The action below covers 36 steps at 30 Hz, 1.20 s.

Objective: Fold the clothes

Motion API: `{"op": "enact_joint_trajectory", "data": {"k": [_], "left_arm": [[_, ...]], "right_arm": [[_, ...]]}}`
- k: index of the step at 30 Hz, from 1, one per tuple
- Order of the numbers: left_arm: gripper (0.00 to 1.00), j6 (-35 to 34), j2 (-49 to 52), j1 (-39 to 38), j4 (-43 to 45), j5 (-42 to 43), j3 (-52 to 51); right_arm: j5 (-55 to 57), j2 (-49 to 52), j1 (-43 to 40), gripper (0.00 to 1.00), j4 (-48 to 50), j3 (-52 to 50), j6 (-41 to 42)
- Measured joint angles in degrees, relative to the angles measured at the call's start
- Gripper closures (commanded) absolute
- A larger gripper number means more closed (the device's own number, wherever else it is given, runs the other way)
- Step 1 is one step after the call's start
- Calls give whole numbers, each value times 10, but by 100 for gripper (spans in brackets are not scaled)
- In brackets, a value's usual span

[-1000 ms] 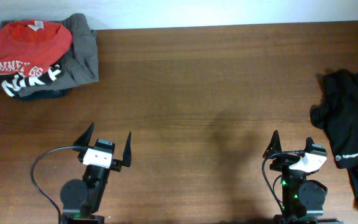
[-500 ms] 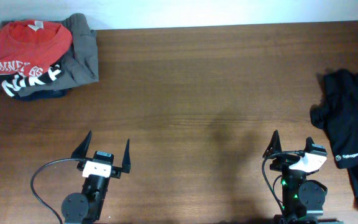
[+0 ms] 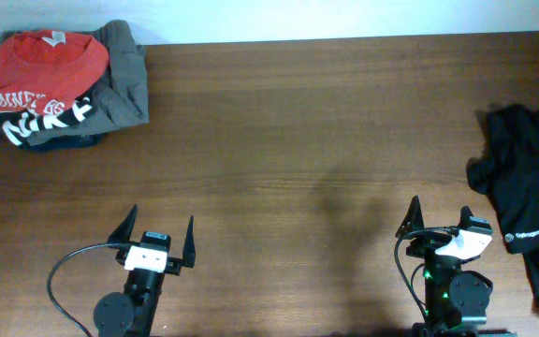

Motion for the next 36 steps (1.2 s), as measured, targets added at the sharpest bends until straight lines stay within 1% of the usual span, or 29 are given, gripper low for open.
{"op": "enact_joint_trajectory", "data": {"k": [3, 11, 36], "left_arm": [[1, 0, 0, 0, -28, -8, 0], [1, 0, 0, 0, -30, -21, 0], [1, 0, 0, 0, -30, -21, 0]], "right_arm": [[0, 0, 0, 2, 0, 0, 0], [0, 0, 0, 1, 0, 0, 0], [0, 0, 0, 1, 0, 0, 0]]}}
